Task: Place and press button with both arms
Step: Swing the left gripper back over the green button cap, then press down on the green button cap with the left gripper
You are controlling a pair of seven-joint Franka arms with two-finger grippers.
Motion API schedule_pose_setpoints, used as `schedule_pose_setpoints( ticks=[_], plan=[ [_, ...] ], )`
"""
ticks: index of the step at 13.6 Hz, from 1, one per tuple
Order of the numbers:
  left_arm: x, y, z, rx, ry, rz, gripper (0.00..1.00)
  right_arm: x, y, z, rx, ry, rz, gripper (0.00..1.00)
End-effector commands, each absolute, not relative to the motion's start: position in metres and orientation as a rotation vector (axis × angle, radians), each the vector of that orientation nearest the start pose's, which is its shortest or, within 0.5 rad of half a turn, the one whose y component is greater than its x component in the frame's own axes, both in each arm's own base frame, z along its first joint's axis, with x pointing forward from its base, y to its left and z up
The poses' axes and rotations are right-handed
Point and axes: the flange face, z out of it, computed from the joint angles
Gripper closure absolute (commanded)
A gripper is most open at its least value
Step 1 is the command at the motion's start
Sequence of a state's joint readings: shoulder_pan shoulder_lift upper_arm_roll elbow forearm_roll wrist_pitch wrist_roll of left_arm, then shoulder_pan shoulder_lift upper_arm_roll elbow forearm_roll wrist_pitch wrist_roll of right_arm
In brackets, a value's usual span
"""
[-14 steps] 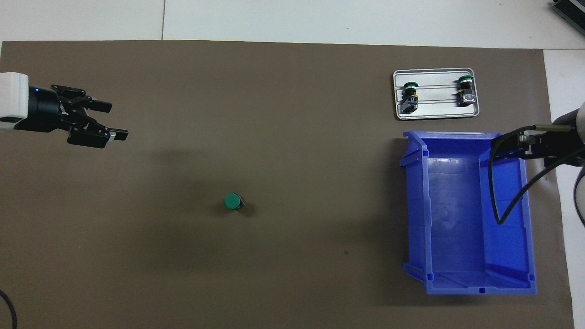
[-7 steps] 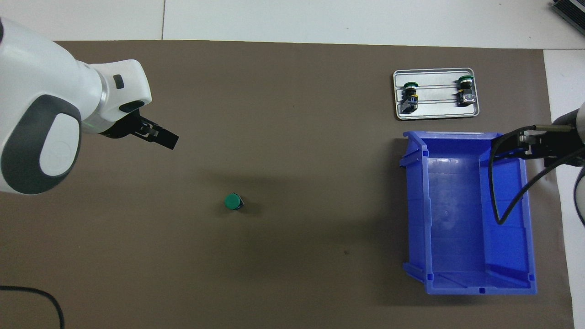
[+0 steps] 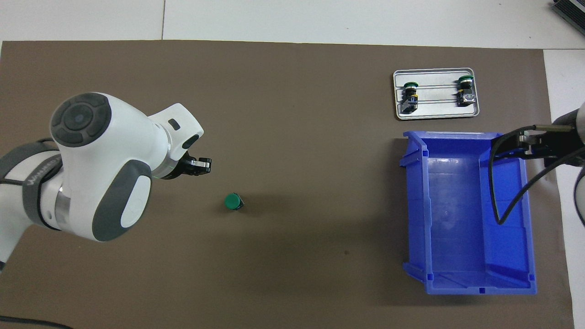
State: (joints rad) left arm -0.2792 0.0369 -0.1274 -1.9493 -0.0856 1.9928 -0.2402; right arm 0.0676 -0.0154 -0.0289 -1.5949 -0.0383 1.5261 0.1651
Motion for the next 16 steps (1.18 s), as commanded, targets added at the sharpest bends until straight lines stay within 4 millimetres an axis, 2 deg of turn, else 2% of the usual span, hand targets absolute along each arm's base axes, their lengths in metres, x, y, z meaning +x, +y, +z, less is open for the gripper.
schedule_pose_setpoints(
  ticks=[1,3,5,11,16],
  plan=[
    [0.491,-0.255,0.444,-3.203,0.168,-0.003,1.0,0.54,0.014,0.619,-3.153,0.165,0.083,0.0],
    [0.477,-0.264,0.424,-3.213,0.186,-0.06,1.0,0.54,0.014,0.618,-3.154,0.163,0.085,0.0],
    [0.468,-0.266,0.411,-3.205,0.205,-0.04,1.0,0.54,0.014,0.618,-3.154,0.163,0.085,0.0],
    [0.454,-0.277,0.397,-3.202,0.252,-0.039,1.0,0.54,0.014,0.618,-3.154,0.163,0.088,0.0],
    [0.443,-0.281,0.37,-3.204,0.272,-0.057,1.0,0.54,0.014,0.618,-3.154,0.163,0.085,0.0]
  ],
)
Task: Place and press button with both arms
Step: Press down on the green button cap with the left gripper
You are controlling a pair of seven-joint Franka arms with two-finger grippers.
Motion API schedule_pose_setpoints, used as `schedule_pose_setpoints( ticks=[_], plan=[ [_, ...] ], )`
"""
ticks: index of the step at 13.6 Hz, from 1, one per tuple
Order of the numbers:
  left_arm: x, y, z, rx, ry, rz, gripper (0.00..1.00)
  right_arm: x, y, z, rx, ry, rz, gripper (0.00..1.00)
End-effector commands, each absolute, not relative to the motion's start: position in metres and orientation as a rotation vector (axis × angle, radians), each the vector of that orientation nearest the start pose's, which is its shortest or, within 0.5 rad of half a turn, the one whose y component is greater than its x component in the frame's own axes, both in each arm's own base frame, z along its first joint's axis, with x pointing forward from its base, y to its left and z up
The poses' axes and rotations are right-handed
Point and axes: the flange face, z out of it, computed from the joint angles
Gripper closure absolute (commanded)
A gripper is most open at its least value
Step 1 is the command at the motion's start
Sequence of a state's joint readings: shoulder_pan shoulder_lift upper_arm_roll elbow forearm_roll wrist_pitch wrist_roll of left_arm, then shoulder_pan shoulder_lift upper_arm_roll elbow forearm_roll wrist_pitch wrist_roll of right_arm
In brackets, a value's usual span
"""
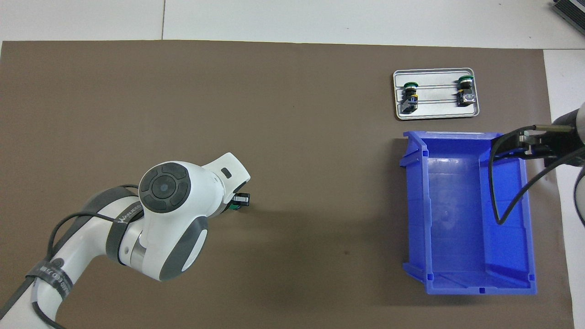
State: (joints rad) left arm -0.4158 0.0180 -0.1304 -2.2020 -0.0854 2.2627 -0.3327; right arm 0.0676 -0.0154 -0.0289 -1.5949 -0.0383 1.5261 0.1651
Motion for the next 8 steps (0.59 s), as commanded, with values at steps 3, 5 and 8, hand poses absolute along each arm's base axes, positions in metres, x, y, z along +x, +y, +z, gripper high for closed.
schedule_pose_setpoints(
  ticks=[3,5,8],
  plan=[
    [0.439,-0.279,0.359,-3.204,0.269,-0.062,1.0,0.54,0.014,0.618,-3.154,0.163,0.085,0.0],
    [0.435,-0.28,0.346,-3.21,0.276,-0.087,1.0,0.54,0.014,0.618,-3.153,0.165,0.085,0.0],
    [0.436,-0.279,0.338,-3.208,0.277,-0.076,1.0,0.54,0.014,0.618,-3.153,0.165,0.085,0.0]
  ],
)
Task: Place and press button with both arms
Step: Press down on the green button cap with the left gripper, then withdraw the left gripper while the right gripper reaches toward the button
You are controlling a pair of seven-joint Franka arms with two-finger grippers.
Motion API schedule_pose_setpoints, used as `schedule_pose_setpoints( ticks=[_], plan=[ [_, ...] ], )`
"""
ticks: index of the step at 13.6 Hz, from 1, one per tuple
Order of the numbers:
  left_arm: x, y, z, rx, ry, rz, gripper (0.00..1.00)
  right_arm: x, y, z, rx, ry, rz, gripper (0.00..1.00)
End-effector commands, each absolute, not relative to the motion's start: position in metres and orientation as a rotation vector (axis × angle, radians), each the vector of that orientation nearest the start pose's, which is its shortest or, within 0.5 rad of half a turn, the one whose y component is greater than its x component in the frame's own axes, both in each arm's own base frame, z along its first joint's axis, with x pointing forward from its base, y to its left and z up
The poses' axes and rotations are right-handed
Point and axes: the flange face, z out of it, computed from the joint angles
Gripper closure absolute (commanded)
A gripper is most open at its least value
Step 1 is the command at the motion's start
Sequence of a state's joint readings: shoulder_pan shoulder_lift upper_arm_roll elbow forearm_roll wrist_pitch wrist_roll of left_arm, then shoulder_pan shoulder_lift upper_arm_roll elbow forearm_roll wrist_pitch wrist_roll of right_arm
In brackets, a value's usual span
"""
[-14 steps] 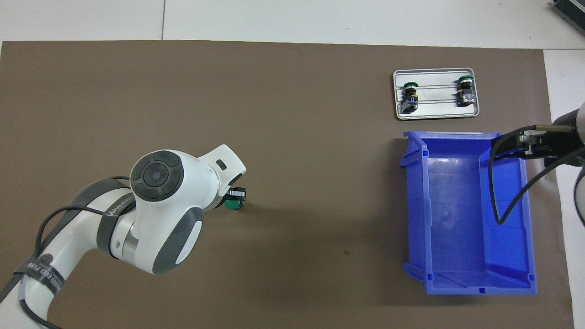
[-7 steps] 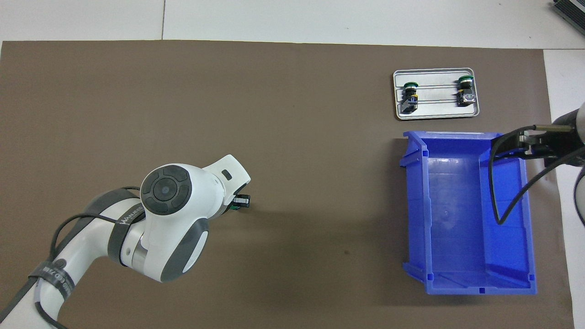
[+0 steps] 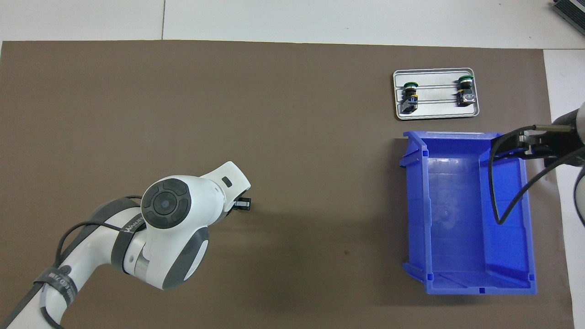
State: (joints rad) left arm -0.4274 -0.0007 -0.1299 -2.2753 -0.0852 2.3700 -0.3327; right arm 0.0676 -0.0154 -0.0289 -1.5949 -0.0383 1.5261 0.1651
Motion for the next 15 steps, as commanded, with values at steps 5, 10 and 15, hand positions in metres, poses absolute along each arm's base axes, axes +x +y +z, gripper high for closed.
schedule_pose_setpoints(
  ticks=[5,10,15],
  plan=[
    [0.474,-0.278,0.398,-3.194,0.264,0.008,1.0,0.538,0.013,0.618,-3.154,0.156,0.105,0.0],
    [0.526,-0.208,0.487,-3.181,0.268,0.104,1.0,0.535,0.025,0.626,-3.155,0.153,0.063,0.0],
    [0.554,-0.074,0.547,-3.168,0.303,0.166,1.0,0.535,0.11,0.611,-3.147,0.201,-0.027,0.01]
  ],
)
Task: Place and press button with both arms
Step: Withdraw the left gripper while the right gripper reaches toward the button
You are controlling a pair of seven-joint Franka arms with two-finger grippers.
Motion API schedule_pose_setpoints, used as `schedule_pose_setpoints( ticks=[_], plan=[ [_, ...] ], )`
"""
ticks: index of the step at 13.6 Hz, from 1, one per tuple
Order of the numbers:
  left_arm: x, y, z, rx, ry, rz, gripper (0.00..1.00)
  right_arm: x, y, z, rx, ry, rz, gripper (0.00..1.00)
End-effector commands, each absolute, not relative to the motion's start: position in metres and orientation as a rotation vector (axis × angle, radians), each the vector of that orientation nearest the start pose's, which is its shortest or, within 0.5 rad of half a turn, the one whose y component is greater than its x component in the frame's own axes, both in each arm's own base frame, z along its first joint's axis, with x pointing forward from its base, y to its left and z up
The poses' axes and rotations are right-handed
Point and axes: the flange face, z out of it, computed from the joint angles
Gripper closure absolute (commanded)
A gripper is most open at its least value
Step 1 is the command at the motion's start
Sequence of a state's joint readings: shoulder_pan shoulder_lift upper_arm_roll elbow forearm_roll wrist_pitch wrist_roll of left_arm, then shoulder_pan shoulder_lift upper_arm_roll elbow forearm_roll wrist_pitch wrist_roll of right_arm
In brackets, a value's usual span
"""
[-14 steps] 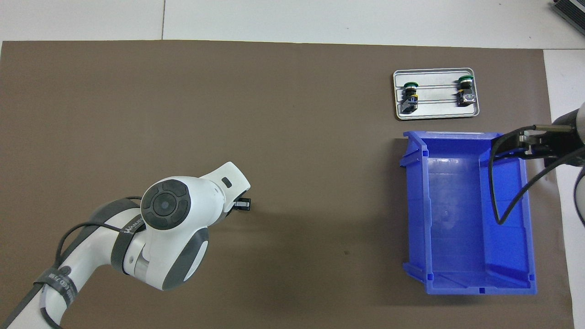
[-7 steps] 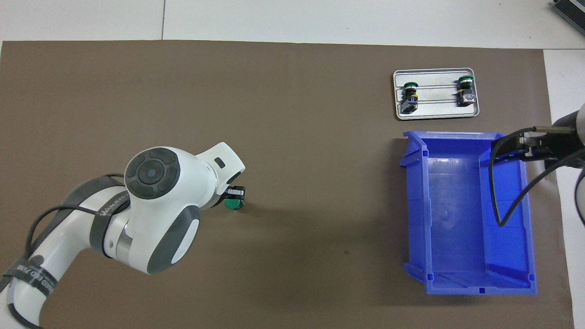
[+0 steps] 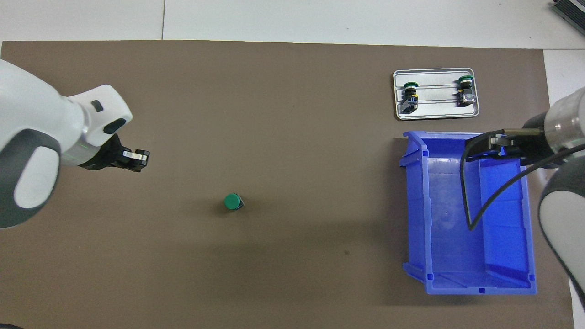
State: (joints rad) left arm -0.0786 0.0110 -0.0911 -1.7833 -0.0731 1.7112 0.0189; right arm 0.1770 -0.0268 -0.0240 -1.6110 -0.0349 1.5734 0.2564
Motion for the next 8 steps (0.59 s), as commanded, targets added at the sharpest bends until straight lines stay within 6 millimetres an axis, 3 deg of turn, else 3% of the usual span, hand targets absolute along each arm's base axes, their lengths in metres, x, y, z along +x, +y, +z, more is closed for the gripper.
schedule_pose_setpoints(
  ticks=[1,3,6,7,8],
  plan=[
    [0.557,-0.062,0.557,-3.147,0.283,0.141,1.0,0.532,0.132,0.605,-3.14,0.217,-0.051,0.01],
    [0.558,-0.05,0.564,-3.106,0.266,0.145,1.0,0.526,0.172,0.594,-3.129,0.278,-0.063,0.01],
    [0.557,-0.035,0.567,-3.091,0.224,0.145,1.0,0.521,0.252,0.564,-3.104,0.399,-0.075,0.01],
    [0.555,-0.034,0.571,-3.091,0.223,0.136,0.93,0.519,0.274,0.554,-3.095,0.443,-0.082,0.01],
    [0.554,-0.032,0.573,-3.091,0.216,0.117,0.78,0.517,0.298,0.54,-3.088,0.481,-0.086,0.01]
  ],
)
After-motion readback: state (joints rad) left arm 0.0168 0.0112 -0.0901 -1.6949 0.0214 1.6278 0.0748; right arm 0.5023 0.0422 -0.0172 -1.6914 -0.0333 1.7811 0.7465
